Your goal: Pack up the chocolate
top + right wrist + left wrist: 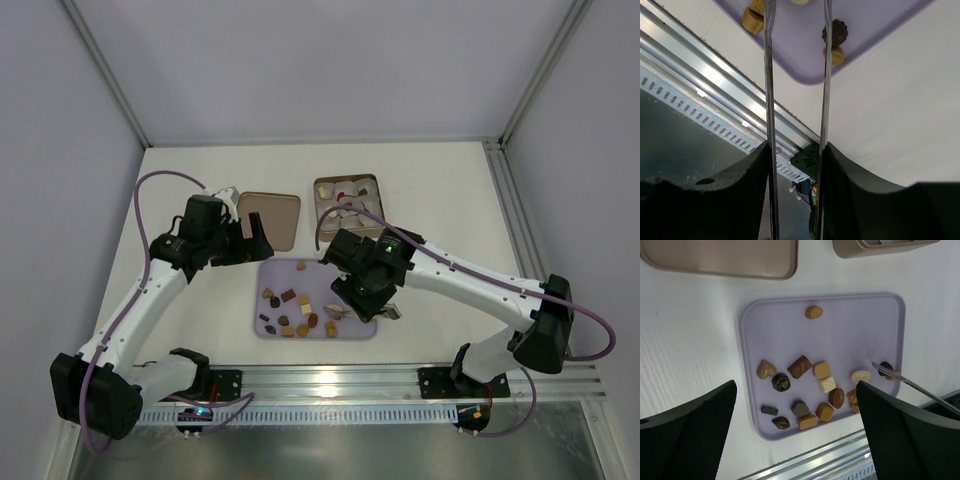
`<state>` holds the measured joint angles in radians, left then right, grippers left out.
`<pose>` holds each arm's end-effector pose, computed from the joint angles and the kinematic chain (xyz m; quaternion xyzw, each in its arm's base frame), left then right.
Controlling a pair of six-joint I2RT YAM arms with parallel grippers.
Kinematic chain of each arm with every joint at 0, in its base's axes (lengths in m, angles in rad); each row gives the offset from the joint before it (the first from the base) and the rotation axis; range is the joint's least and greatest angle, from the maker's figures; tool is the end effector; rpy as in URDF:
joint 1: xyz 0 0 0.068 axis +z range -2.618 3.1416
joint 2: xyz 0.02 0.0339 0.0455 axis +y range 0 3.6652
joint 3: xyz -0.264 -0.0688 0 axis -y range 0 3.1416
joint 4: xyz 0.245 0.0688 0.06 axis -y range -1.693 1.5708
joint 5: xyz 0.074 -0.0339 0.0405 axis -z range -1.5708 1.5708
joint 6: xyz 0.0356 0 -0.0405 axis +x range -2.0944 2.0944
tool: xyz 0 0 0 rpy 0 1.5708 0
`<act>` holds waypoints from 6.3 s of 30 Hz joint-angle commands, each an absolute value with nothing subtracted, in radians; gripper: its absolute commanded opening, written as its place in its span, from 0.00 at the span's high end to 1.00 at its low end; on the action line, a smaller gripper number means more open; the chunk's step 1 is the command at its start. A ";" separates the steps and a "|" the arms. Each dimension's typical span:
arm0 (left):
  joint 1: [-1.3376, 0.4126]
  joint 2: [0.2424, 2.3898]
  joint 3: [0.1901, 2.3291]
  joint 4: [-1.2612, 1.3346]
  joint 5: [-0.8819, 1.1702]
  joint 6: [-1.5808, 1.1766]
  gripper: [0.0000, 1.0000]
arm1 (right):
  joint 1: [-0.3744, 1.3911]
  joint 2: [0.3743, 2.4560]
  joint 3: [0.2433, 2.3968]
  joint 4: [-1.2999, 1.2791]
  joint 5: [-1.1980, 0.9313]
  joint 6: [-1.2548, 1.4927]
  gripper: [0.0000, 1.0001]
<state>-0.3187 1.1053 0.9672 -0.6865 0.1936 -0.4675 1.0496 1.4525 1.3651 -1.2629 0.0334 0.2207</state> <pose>0.2128 -0.0774 0.2951 -0.0338 0.9269 -0.2221 0.3006 0.1315 0.2267 0.3071 -0.3985 0.9104 0.0519 0.0984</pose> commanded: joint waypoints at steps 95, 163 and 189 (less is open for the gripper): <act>-0.321 1.097 0.966 -0.672 0.222 -0.462 0.00 | 0.477 1.838 1.793 -1.068 0.224 0.192 0.58; -0.321 1.083 0.963 -0.677 0.190 -0.462 0.00 | 1.158 1.572 1.459 -1.198 0.035 0.403 0.55; -0.321 1.086 0.965 -0.676 0.193 -0.463 0.00 | 1.180 1.575 1.509 -1.203 0.041 0.419 0.55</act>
<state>-0.3187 1.1038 0.9672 -0.6865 0.1913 -0.4675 1.1698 1.5845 1.4700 -1.2083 0.0273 0.4007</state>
